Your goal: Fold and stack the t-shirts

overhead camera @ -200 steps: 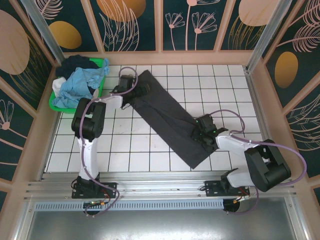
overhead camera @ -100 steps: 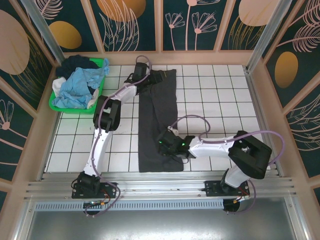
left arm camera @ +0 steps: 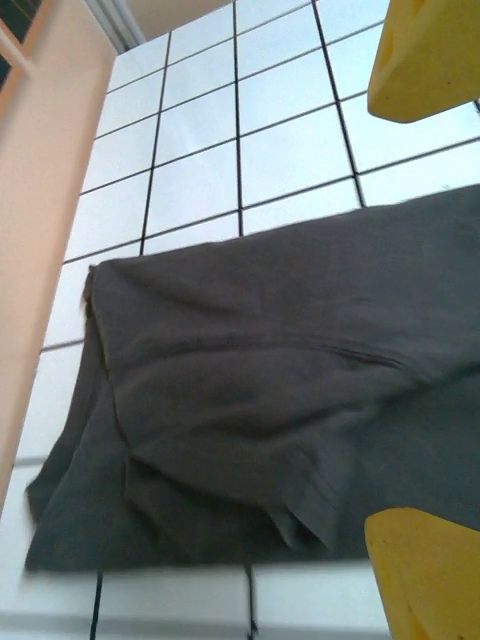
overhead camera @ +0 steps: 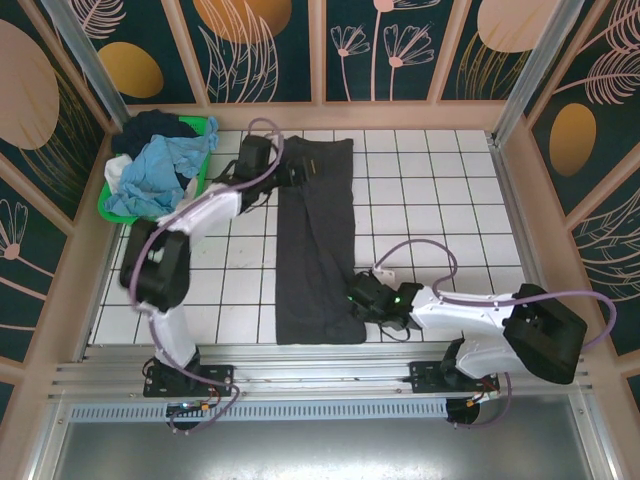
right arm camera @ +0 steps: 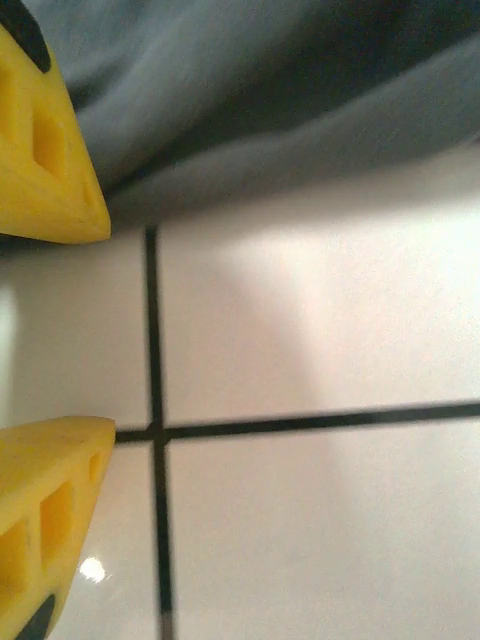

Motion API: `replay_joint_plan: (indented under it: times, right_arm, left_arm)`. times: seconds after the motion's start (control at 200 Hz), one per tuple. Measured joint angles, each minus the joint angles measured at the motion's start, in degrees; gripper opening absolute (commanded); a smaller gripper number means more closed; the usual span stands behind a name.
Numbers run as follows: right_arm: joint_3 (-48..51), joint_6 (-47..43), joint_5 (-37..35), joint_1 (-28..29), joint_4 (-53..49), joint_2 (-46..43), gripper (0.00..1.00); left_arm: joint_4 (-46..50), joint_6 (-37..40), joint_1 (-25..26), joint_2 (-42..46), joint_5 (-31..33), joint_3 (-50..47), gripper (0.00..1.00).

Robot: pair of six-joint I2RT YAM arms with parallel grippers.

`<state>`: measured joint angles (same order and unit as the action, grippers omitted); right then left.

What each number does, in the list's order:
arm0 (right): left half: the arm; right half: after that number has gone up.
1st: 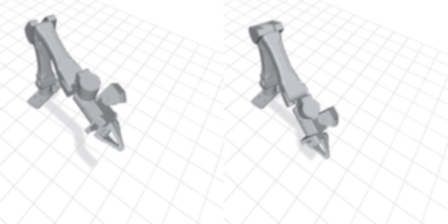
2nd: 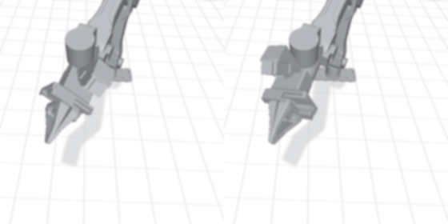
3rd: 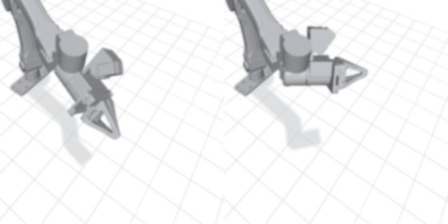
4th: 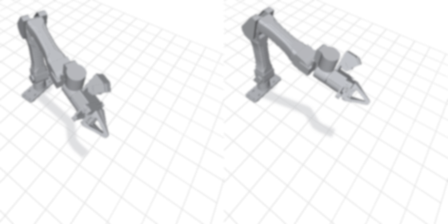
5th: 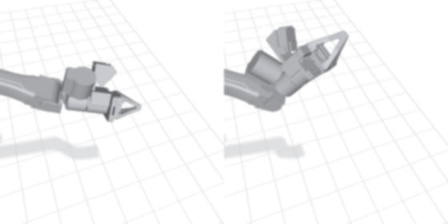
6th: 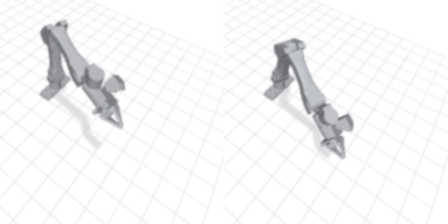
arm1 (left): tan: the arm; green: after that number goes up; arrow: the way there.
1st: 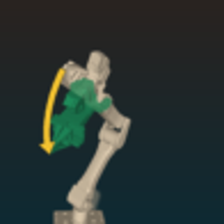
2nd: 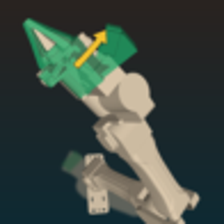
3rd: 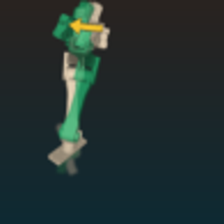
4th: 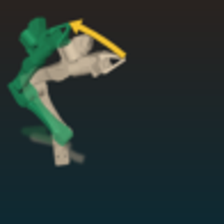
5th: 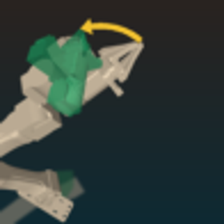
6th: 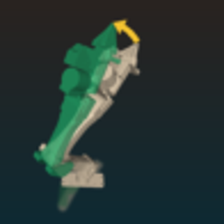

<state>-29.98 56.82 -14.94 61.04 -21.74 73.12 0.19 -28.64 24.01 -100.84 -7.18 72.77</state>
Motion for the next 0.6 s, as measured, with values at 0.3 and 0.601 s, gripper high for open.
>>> replay_joint_plan:
  times: [0.3, 0.601]
  right_arm:
    - [3.3, 2.5, 5.1, 6.6, 4.2, -5.2, 0.51]
    - [5.6, 5.7, 9.2, 9.7, 6.1, -8.2, 0.46]
  left_arm:
    - [0.3, -5.6, 14.2, 25.6, 7.9, -34.4, 0.84]
    - [8.2, -19.2, 25.1, 40.3, 11.6, -49.2, 0.77]
